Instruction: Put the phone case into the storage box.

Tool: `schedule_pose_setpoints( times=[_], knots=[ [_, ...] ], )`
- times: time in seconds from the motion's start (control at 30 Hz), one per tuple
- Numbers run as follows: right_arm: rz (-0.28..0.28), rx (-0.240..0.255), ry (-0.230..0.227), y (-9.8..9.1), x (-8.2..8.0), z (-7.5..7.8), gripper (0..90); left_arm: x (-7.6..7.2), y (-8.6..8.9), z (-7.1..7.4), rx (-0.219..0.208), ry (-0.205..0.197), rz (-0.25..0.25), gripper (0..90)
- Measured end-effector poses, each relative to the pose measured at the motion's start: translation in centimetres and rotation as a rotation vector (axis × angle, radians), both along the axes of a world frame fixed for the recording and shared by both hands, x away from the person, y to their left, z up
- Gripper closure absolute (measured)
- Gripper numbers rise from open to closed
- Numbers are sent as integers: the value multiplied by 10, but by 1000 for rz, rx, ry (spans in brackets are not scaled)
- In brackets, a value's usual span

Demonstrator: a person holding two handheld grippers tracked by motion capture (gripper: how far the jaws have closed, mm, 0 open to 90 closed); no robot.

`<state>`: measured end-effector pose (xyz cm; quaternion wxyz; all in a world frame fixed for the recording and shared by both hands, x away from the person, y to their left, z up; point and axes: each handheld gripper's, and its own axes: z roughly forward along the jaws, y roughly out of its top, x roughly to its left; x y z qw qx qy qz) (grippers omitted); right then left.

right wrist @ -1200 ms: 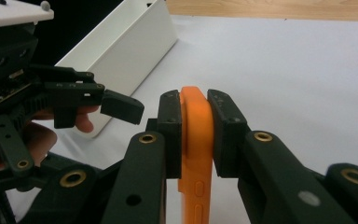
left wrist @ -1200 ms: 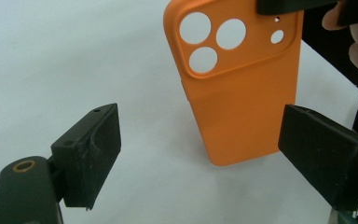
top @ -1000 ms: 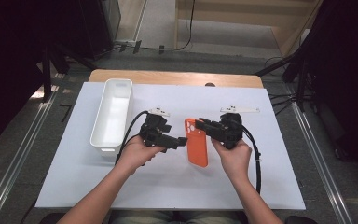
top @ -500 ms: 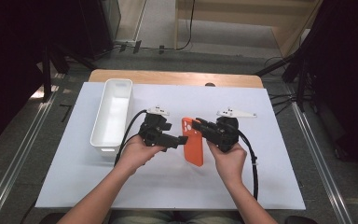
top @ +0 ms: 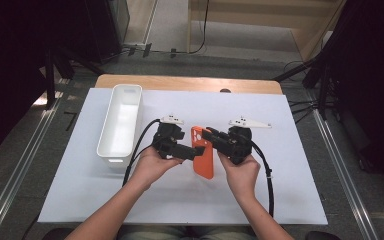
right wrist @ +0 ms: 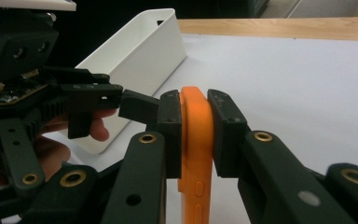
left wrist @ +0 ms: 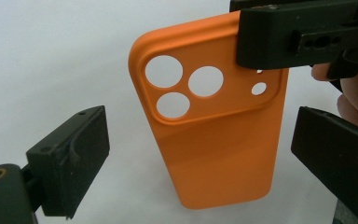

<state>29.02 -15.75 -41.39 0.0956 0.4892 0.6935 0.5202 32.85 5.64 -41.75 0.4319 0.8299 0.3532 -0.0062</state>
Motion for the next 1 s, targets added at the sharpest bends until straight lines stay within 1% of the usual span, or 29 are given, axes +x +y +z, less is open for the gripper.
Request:
schedule_pose_setpoints(
  times=[0.03, 0.1, 0.23, 0.3, 0.33, 0.37, 0.4, 0.47, 0.53, 0.57, 0.63, 0.67, 0.77, 0.87, 0.93, 1.0],
  knots=[
    [-3, 3, 1, 0, 0, 0, 749, 0, -1, 0, 2, 3, 2, 40],
    [-4, 9, 2, 1, 0, 1, 749, -1, -2, -1, 1, -4, 9, 40],
    [1, 29, 8, 1, -1, 0, 749, -2, -5, -3, 0, -4, 36, 40],
    [4, 20, 4, 2, -1, 1, 749, -2, -5, -4, 6, -7, 47, 40],
    [3, 18, -1, 3, -1, 1, 749, -1, -6, -5, 1, -2, 47, 40],
    [2, 22, 1, 4, -1, 1, 749, -1, -6, -5, 7, 1, 58, 39],
    [4, 22, 1, 4, -1, 1, 749, -1, -6, -6, -10, 3, 60, 39],
    [2, 19, 2, 5, -2, 1, 749, -2, -6, -6, -17, 7, 60, 39],
    [-1, 17, 2, 6, -2, 1, 749, -3, -7, -5, -18, 3, 64, 39],
    [0, 19, 2, 6, -2, 0, 749, -3, -7, -5, -20, 2, 58, 39],
    [-1, 20, 2, 6, -2, 0, 749, -4, -8, -5, -25, 8, 56, 39],
    [-4, 21, -1, 7, -2, 1, 750, -5, -10, -6, -29, 10, 61, 39],
    [-1, 24, -2, 8, -3, 1, 749, -5, -12, -6, -28, 1, 67, 39],
    [-2, 25, -5, 9, -4, 2, 749, -5, -11, -6, -37, -4, 75, 39],
    [-1, 34, -4, 10, -5, 2, 749, -5, -11, -6, -41, 0, 76, 40],
    [4, 42, -10, 10, -5, 2, 749, -4, -12, -7, -31, -6, 76, 39]
  ],
)
